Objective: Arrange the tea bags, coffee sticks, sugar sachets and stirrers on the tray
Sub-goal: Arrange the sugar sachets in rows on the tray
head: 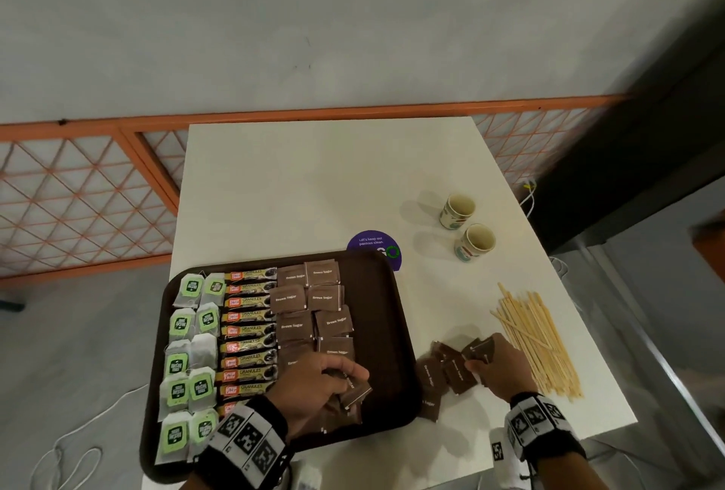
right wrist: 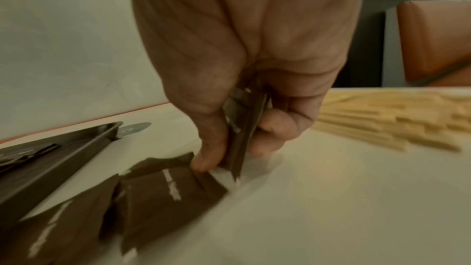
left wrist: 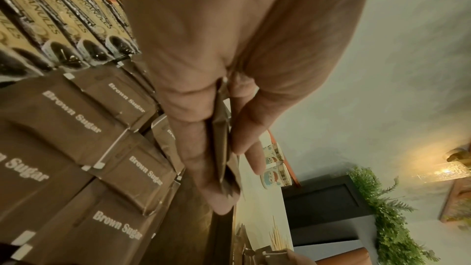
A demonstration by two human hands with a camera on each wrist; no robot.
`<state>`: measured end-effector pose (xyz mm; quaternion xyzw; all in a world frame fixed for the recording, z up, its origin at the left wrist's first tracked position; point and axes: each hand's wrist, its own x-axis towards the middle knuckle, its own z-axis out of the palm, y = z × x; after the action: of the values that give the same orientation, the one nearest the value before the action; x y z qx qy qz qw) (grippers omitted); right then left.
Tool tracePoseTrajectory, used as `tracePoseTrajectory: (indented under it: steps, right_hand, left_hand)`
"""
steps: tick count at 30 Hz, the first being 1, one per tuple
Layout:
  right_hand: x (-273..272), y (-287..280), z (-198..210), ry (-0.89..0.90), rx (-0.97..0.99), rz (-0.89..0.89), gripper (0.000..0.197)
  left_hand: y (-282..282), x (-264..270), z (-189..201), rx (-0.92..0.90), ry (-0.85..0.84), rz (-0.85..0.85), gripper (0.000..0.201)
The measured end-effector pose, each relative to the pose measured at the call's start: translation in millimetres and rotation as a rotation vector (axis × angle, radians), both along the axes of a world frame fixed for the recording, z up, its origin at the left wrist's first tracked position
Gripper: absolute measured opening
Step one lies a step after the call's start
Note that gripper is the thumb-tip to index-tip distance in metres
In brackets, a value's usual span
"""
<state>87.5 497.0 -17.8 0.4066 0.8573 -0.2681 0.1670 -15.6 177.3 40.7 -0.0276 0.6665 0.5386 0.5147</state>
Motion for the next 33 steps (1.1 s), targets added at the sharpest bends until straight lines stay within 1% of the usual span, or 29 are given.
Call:
tracePoseTrajectory:
  steps: [1,2,3,4,5,6,7,9,10,11,12,14,17,19,21,22,24,25,27,29,31,33]
  right_hand:
    - [-1,-5,12,0.038,0.001,0.021,0.032]
    - [-6,-15,27,0.098,-0.039,0.049,0.029]
    - [-10,-29,42,0.163,-0.132,0.094,0.027]
    - [-16,-47,59,0.213,-0.273,0.167,0.026]
    - [-24,-69,74,0.224,-0.430,0.258,0.026]
    - [-32,-92,86,0.193,-0.555,0.354,0.029]
    - [-39,-114,94,0.140,-0.634,0.442,0.032]
    - [-53,-149,97,0.063,-0.670,0.578,0.041]
    - [-59,-162,95,0.052,-0.658,0.628,0.049]
    - [-64,-172,91,0.043,-0.645,0.663,0.055]
    - [-69,-179,88,0.033,-0.642,0.674,0.059]
    - [-77,-189,87,0.021,-0.640,0.642,0.062]
    - [-86,-190,84,0.063,-0.585,0.552,0.069]
    - [-89,-189,83,0.137,-0.563,0.443,0.059]
    - [-89,-186,82,0.231,-0.535,0.337,0.044]
    - [-89,-185,83,0.260,-0.554,0.298,0.036]
    - [-88,-185,87,0.236,-0.625,0.302,0.026]
    - [-87,-186,87,0.194,-0.638,0.345,0.026]
    - [-87,-190,83,0.110,-0.611,0.434,0.035]
    - [-87,-195,77,0.096,-0.577,0.455,0.042]
    - [-88,-195,71,0.134,-0.589,0.415,0.037]
    - [-87,-192,69,0.174,-0.648,0.345,0.024]
  left_hand:
    - [-2,0,-1,0.015,-0.025,0.006,0.032]
    - [-4,0,-2,0.030,-0.054,0.023,0.032]
    - [-7,-1,-2,0.038,-0.086,0.042,0.033]
    - [-9,-1,-2,0.046,-0.121,0.059,0.033]
    - [-10,-2,-1,0.064,-0.153,0.081,0.033]
    - [-12,-1,0,0.096,-0.193,0.114,0.031]
    - [-13,0,1,0.137,-0.252,0.158,0.030]
    - [-19,2,1,0.217,-0.359,0.231,0.044]
    - [-23,3,-1,0.235,-0.368,0.234,0.050]
    - [-29,3,-2,0.233,-0.350,0.228,0.048]
    - [-35,3,-3,0.217,-0.319,0.235,0.042]
    - [-43,2,-7,0.169,-0.257,0.285,0.028]
    - [-50,0,-12,0.158,-0.152,0.401,0.018]
    - [-52,-4,-14,0.167,-0.100,0.480,0.017]
    - [-54,-7,-14,0.196,-0.115,0.549,0.017]
    - [-56,-8,-13,0.209,-0.127,0.570,0.017]
    - [-59,-8,-11,0.233,-0.128,0.577,0.017]
    - [-60,-7,-11,0.247,-0.120,0.558,0.018]
    - [-62,-5,-11,0.237,-0.073,0.472,0.019]
    - [-62,-2,-13,0.176,0.021,0.408,0.017]
    - [-61,-2,-16,0.143,0.081,0.443,0.015]
    - [-62,-3,-18,0.171,0.035,0.557,0.018]
